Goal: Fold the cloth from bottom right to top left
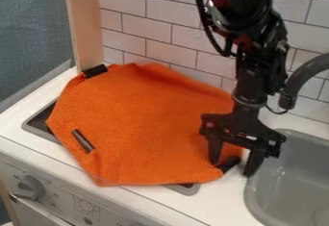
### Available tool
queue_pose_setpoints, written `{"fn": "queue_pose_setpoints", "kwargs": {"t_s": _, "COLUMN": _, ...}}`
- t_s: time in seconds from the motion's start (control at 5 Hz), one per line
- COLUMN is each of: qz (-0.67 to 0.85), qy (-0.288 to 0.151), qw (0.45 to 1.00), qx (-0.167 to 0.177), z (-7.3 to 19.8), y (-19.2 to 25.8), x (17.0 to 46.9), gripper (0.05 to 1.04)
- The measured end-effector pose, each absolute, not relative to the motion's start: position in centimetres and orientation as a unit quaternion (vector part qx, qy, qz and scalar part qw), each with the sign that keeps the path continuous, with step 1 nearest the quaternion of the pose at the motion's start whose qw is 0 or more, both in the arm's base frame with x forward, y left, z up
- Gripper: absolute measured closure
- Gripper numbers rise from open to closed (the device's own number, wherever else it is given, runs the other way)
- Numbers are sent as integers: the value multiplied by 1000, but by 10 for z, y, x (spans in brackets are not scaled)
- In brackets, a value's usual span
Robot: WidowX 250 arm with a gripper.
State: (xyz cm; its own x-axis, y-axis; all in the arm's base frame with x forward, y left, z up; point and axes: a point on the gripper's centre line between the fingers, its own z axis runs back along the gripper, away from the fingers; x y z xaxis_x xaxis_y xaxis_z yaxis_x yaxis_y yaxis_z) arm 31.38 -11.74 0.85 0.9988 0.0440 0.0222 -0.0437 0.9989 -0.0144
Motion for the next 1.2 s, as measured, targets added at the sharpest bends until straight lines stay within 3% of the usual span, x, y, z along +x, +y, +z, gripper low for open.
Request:
{"fn": "queue_pose_setpoints", "kwargs": {"t_s": 0.2, "qz": 27, "qy": -20, "qw": 999, "qx": -3, "z": 8, "y": -117, "x": 317, "gripper": 685}}
{"fn": "queue_pose_setpoints", "kwargs": {"t_s": 0.4, "qz": 28, "qy": -20, "qw": 999, "qx": 0, "z": 8, "y": -117, "x": 316, "gripper": 859}}
{"fn": "queue_pose_setpoints", "kwargs": {"t_s": 0.6, "qz": 25, "qy": -20, "qw": 999, "qx": 2, "z": 8, "y": -117, "x": 316, "gripper": 967}}
{"fn": "queue_pose_setpoints", "kwargs": {"t_s": 1.0, "qz": 16, "qy": 0, "qw": 1000, "qx": -15, "z": 10, "y": -118, "x": 309, "gripper": 1020}}
{"fn": "queue_pose_setpoints", "kwargs": {"t_s": 1.2, "qz": 22, "qy": -14, "qw": 999, "qx": -25, "z": 24, "y": -116, "x": 310, "gripper": 1020}}
